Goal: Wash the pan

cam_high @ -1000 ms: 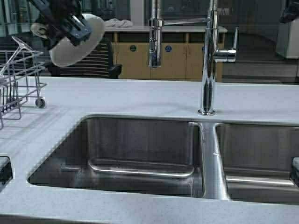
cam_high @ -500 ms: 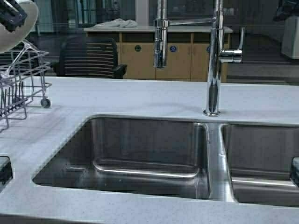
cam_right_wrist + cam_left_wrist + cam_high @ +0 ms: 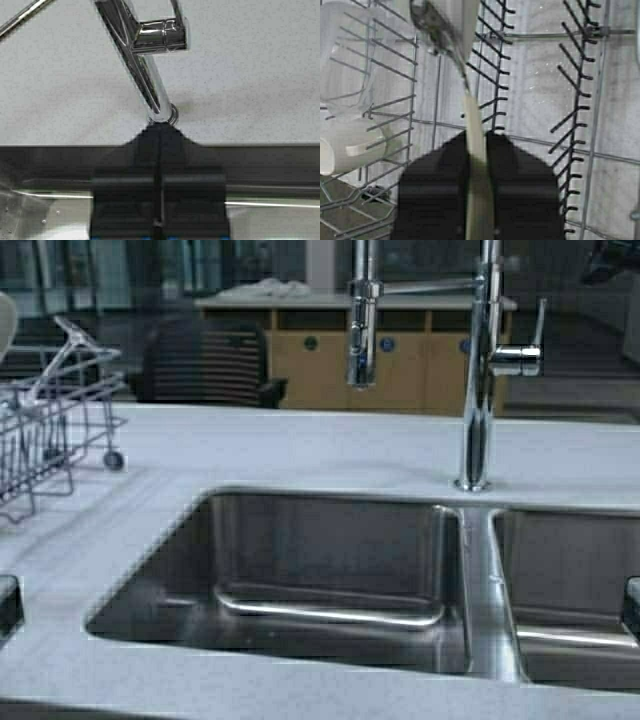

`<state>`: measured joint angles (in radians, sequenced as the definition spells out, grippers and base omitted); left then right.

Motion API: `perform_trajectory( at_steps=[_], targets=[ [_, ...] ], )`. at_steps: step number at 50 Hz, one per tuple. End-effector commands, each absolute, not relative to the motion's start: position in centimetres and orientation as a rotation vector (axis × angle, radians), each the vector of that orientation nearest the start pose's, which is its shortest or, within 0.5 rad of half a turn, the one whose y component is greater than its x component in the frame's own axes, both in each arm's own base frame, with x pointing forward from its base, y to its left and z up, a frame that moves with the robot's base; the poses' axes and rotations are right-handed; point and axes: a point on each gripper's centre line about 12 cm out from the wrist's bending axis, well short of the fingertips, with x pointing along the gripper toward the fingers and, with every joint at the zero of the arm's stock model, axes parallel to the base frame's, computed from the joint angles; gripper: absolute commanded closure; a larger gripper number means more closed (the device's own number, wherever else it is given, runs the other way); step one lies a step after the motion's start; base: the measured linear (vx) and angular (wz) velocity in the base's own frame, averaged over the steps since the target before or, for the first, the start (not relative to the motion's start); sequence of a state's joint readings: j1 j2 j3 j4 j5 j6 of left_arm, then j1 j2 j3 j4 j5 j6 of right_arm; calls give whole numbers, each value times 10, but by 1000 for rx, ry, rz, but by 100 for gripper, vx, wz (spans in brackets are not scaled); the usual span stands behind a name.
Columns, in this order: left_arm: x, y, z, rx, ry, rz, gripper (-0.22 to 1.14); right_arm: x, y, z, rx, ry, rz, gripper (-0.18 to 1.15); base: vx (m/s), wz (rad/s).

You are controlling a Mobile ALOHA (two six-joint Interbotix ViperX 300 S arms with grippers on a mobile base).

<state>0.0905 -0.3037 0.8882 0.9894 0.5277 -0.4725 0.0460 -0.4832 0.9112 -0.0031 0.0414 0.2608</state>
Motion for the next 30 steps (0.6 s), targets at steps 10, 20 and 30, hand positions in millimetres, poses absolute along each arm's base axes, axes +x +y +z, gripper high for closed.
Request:
perform_trajectory(
  at_steps=[10,20,30],
  targets=[
    [292,81,121,485,1133,208,89,292,14,251,237,442,-9,92,1,6],
    [297,84,105,478,1187,206,89,294,14,249,235,448,-9,92,1,3],
    [300,86,110,468,1179,230,89,296,14,246,235,459,-11,92,0,0]
  ],
)
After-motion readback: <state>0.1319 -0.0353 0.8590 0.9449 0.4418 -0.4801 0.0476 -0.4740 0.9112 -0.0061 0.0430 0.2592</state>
